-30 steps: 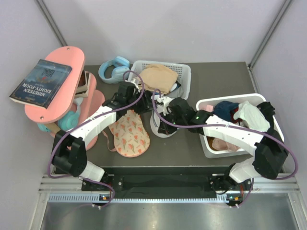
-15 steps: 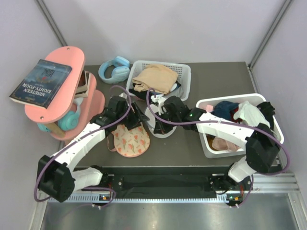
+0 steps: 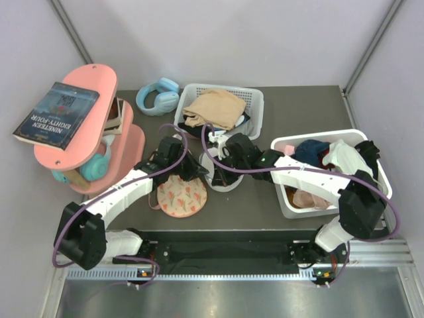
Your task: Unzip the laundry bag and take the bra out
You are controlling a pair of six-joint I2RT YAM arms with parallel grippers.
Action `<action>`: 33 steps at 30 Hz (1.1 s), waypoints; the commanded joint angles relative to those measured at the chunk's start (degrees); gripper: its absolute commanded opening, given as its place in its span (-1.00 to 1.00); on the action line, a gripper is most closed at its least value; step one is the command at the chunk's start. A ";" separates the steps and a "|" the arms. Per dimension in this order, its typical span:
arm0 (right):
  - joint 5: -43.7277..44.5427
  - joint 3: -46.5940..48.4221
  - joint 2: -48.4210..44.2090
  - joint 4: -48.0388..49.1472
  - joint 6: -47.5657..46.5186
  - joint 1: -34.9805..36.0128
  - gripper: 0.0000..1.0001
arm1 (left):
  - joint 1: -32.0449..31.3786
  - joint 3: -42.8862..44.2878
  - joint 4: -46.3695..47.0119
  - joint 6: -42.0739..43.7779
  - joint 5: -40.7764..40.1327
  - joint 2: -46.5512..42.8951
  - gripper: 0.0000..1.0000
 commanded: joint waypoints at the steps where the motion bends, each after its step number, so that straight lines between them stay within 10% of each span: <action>1: 0.14 1.72 -1.63 0.96 -0.15 0.81 -1.00 | -0.18 2.07 3.37 0.37 -1.41 0.52 -1.00; 31: 1.54 -5.93 -8.75 1.05 0.91 -6.22 -1.00 | 8.34 18.75 -4.35 21.28 6.58 11.93 -1.00; 33: 1.19 -5.23 -8.31 0.96 0.82 -6.14 -1.00 | 8.34 20.35 -6.19 22.07 6.59 13.00 -0.52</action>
